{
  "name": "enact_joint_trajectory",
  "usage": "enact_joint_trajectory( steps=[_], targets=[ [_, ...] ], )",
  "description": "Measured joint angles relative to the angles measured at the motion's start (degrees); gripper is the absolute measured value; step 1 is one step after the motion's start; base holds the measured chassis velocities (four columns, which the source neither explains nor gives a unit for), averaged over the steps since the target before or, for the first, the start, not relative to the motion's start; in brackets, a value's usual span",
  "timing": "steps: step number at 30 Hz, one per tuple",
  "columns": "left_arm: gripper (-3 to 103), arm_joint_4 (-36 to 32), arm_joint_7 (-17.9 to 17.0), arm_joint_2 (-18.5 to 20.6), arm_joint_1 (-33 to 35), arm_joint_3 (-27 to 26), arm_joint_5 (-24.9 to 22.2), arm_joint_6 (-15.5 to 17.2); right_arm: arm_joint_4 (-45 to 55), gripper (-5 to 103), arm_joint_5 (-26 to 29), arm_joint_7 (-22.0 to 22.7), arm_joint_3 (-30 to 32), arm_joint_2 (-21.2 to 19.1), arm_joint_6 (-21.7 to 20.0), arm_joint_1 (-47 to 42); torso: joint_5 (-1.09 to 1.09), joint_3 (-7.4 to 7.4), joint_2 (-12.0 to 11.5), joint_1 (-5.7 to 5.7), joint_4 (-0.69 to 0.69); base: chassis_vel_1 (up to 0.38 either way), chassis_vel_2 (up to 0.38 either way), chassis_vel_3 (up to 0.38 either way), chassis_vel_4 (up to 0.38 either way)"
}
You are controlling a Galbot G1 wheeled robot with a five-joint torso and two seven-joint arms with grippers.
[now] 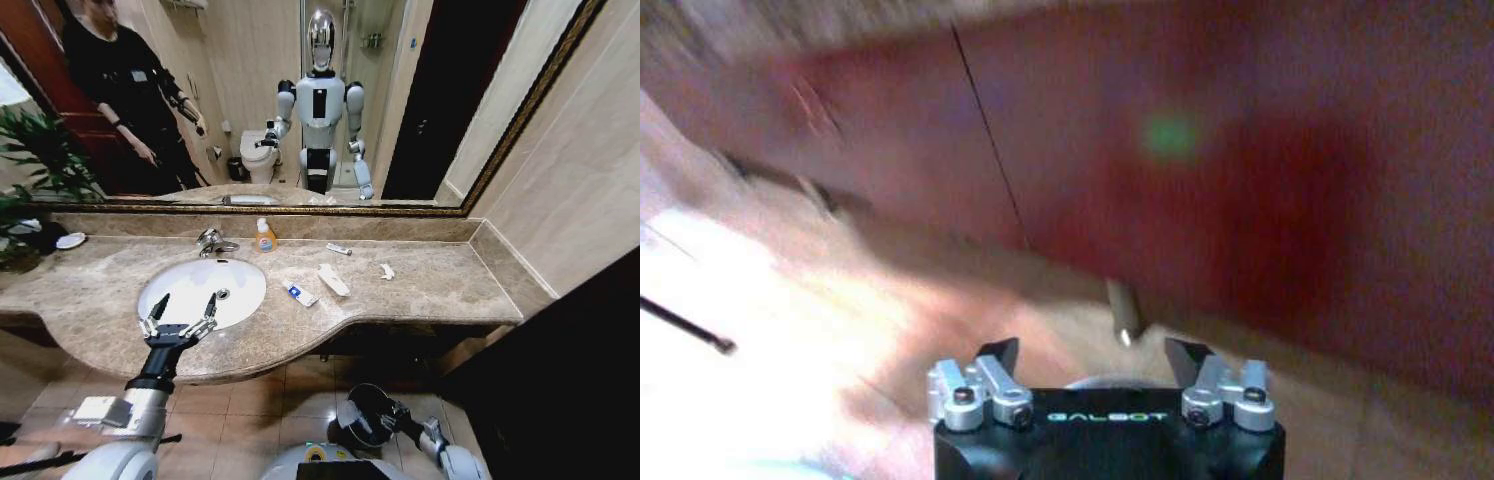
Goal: Pick up the trash from the sink and place it in the trash bin.
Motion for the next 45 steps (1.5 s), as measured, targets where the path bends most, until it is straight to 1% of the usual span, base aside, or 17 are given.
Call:
enact_joint_trajectory(
  steps=[2,4,7,10,15,18,19,21,22,24,25,26,29,30,34,37,45],
  targets=[
    [100,0.0,0.0,0.0,0.0,0.0,0.0,0.0,-0.1,85,9.2,-12.0,1.8,-2.6,3.8,0.1,0.04,0.00,0.0,0.00,-0.01,0.000,0.000,0.000,0.000],
    [100,0.0,0.0,0.0,0.0,0.0,0.0,0.0,1.2,85,11.9,-15.7,2.9,-3.4,3.1,-0.2,0.02,0.00,0.0,0.00,0.00,0.000,0.000,0.000,0.000],
    [100,0.0,0.0,0.0,0.0,0.0,0.0,0.0,9.7,98,24.4,-31.0,8.0,-6.9,-4.5,-2.4,-0.01,0.00,0.0,0.00,-0.01,0.000,0.000,0.000,0.000],
    [100,0.0,0.0,0.0,0.0,0.0,0.0,0.0,17.4,100,30.2,-36.5,12.4,-8.8,-10.2,-4.3,-0.04,0.00,0.0,0.00,-0.01,0.000,0.000,0.000,0.000],
    [100,0.0,0.0,0.0,0.0,0.0,0.0,0.0,28.4,100,36.2,-35.9,16.2,-10.5,-17.0,-7.0,0.01,0.00,0.0,0.00,-0.01,0.000,0.000,0.000,0.000],
    [100,0.0,0.0,0.0,0.0,0.0,0.0,0.0,43.3,100,42.2,-24.1,16.8,-12.0,-26.5,-8.3,-0.03,0.00,0.0,0.00,-0.02,0.000,0.000,0.000,0.000],
    [100,0.0,0.0,0.0,0.0,0.0,0.0,0.0,43.3,100,42.2,-24.1,16.8,-12.0,-26.5,-8.3,-0.03,0.00,0.0,0.00,-0.02,0.000,0.000,0.000,0.000],
    [100,0.0,0.0,0.0,0.0,0.0,0.0,0.0,54.2,100,42.8,-6.3,12.4,-12.7,-30.5,-7.4,-0.02,0.00,0.0,0.00,-0.01,0.000,0.000,0.000,0.000],
    [100,0.0,0.0,0.0,0.0,0.0,0.0,0.0,54.2,100,42.8,-6.3,12.4,-12.7,-30.5,-7.4,-0.02,0.00,0.0,0.00,-0.01,0.000,0.000,0.000,0.000],
    [100,0.0,0.0,0.0,0.0,0.0,0.0,0.0,60.3,100,41.1,9.8,6.6,-13.4,-34.9,-4.5,-0.03,0.00,0.0,0.00,0.01,0.000,0.000,0.000,0.000],
    [100,0.0,0.0,0.0,0.0,0.0,0.0,0.0,61.5,100,40.5,15.2,4.1,-13.7,-35.9,-3.6,-0.03,0.00,0.0,0.00,0.01,0.000,0.000,0.000,0.000],
    [100,0.0,0.0,0.0,0.0,0.0,0.0,0.0,61.5,100,40.5,15.2,4.1,-13.7,-35.9,-3.6,-0.03,0.00,0.0,0.00,0.01,0.000,0.000,0.000,0.000],
    [100,0.0,0.0,0.0,0.0,0.0,0.0,0.0,63.1,100,36.4,34.9,-8.4,-15.8,-38.6,1.9,0.01,0.01,0.0,0.00,0.01,0.000,0.000,0.000,0.000],
    [100,0.0,0.0,0.0,0.0,0.0,0.0,0.0,63.1,100,36.4,34.9,-8.4,-15.8,-38.6,1.9,0.01,0.01,0.0,0.00,0.01,0.000,0.000,0.000,0.000],
    [100,0.0,0.0,0.0,0.0,0.0,0.0,0.0,59.6,100,31.1,49.9,-20.3,-18.5,-42.3,9.9,-0.02,0.01,0.0,0.00,-0.01,0.000,0.000,0.000,0.000],
    [100,0.0,0.0,0.0,0.0,0.0,0.0,0.0,54.2,100,29.8,55.2,-25.4,-19.2,-41.6,15.0,-0.01,0.01,0.0,0.00,0.00,0.000,0.000,0.000,0.000],
    [100,0.0,0.0,0.0,0.0,0.0,0.0,0.0,41.0,100,26.4,58.7,-32.5,-19.9,-43.8,24.5,0.00,0.01,0.0,0.01,0.00,0.000,0.000,0.000,0.000]
  ],
)
